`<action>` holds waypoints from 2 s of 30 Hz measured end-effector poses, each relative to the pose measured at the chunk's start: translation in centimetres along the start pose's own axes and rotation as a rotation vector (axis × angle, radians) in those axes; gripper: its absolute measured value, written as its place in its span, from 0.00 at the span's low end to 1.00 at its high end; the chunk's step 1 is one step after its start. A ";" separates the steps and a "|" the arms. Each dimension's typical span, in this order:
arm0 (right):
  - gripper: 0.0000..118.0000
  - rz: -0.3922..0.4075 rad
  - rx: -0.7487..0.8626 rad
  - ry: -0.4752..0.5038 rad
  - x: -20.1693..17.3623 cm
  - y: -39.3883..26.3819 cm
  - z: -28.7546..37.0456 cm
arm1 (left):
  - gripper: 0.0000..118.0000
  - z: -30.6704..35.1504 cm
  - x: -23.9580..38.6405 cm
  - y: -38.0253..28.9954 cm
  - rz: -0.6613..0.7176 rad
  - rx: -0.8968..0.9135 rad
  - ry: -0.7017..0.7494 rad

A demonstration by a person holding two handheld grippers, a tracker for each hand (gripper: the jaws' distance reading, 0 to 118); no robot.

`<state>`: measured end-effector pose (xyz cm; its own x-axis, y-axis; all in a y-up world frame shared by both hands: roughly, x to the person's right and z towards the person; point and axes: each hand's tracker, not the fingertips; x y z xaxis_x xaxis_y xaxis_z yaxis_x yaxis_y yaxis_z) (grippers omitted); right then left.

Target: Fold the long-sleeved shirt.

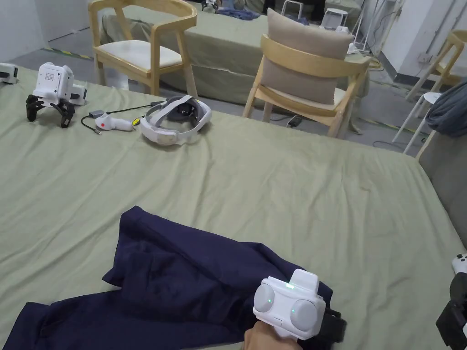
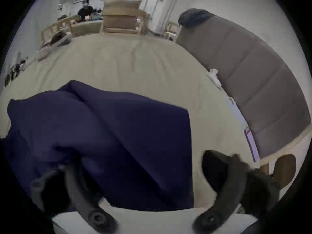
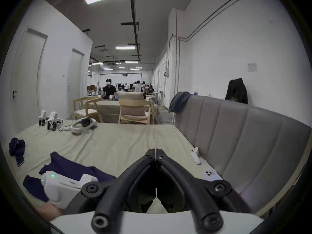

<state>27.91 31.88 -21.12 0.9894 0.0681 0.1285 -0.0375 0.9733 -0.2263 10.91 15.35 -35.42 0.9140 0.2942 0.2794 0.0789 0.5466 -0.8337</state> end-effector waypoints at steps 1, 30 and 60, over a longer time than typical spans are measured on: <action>0.00 -0.003 -0.008 -0.003 0.1 -0.2 -0.2 | 0.91 1.3 0.3 -0.1 -0.046 0.038 0.003; 0.90 0.115 -0.514 0.253 -12.1 -17.6 -2.4 | 0.03 21.0 -19.9 -9.4 0.136 0.356 0.409; 0.04 -0.173 -0.366 0.304 -6.6 -9.3 -5.9 | 0.10 15.4 -34.9 7.2 0.190 0.246 0.258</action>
<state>22.58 21.09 -25.57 0.9748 -0.2078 -0.0808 0.1288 0.8205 -0.5569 -26.54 21.07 -43.85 0.9756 0.2184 -0.0236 -0.1699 0.6821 -0.7113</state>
